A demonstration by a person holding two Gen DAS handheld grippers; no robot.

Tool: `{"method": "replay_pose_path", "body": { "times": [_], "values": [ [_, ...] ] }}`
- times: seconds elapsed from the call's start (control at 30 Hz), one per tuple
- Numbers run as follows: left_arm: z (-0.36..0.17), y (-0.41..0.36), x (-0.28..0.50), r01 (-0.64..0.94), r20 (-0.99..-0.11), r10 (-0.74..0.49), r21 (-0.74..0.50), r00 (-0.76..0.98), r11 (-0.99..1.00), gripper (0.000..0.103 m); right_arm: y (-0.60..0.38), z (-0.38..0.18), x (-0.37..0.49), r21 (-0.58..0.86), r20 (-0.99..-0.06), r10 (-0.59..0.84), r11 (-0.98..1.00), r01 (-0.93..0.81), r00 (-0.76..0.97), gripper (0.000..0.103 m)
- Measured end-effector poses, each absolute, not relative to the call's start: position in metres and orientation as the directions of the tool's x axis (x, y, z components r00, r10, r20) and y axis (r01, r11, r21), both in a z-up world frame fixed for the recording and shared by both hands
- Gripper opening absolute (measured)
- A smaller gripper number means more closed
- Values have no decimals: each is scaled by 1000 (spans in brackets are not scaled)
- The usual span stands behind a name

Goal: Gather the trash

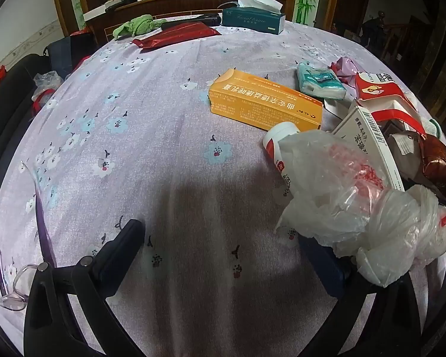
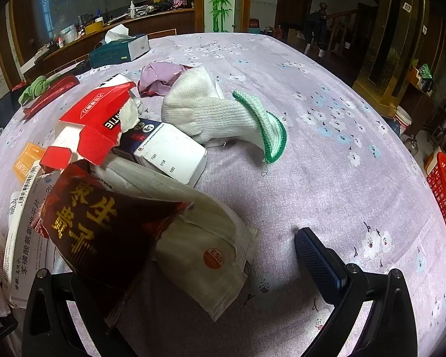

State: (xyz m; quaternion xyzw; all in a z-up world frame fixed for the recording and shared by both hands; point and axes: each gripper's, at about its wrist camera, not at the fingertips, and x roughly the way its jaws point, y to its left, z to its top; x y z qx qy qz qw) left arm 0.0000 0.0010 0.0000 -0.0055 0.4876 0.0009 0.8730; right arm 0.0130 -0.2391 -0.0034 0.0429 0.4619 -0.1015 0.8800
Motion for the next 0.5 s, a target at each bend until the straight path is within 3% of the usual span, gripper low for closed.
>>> {"method": "replay_pose_path", "body": {
  "times": [0.2, 0.37, 0.5],
  "values": [
    [2, 1, -11, -21, -855, 4, -8, 518, 1000, 103, -241, 1, 7, -13, -823, -131, 977, 212, 552, 103],
    [23, 7, -28, -43, -835, 3, -26, 551, 999, 103, -247, 4, 9, -8, -879, -46, 997, 80, 475, 102],
    [47, 8, -48, -63, -802, 5, -40, 597, 997, 103, -258, 24, -19, 12, -874, 4, 1000, 14, 486, 96]
  ]
}}
